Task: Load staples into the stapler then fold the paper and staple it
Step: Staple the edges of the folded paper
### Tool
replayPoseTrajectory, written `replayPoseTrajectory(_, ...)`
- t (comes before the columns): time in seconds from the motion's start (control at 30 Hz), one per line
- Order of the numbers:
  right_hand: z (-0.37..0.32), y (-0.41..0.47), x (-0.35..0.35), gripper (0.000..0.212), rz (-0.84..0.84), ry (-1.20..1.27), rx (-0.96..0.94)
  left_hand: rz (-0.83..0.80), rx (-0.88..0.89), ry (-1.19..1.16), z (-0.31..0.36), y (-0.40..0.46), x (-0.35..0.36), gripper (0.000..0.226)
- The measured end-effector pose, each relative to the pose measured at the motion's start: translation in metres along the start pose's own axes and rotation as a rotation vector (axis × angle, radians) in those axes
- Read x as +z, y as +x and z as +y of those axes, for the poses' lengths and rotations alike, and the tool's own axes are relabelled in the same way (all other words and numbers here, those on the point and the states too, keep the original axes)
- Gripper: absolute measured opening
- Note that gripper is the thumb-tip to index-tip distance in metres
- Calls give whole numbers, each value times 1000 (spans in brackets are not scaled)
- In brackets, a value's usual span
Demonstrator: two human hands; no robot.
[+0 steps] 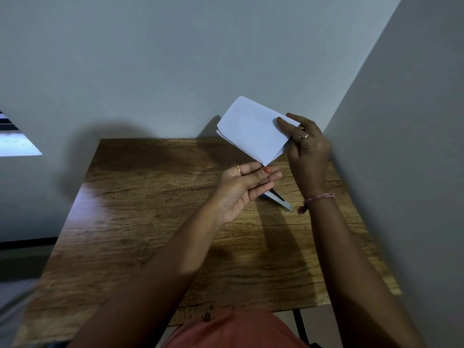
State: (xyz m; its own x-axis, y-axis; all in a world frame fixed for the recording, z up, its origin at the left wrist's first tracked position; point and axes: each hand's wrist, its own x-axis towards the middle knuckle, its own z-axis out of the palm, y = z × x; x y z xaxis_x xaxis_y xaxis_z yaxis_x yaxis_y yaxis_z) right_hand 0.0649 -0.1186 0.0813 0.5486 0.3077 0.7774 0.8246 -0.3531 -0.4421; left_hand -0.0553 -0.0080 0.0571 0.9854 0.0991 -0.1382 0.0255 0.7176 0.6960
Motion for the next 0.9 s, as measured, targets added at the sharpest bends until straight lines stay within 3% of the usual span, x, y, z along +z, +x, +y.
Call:
replayPoseTrajectory(0.37,-2,3,2,40,24,81,38,73,44,41,9,5,4,20)
replayPoseTrajectory(0.53,3,1,5,35,-3,273,396,150,152,247,12,10,1,14)
replayPoseTrajectory(0.7,15,6,-1,28,-220,1001,959,144,164,456,20,12,-13,14)
replayPoseTrajectory(0.8,23,6,-10,33,-456,1235,1104,103,110,544,27,12,-24,15)
replayPoseTrajectory(0.9,30,2,-13,37,-567,1411,1184,51,40,627,37,12,-34,14)
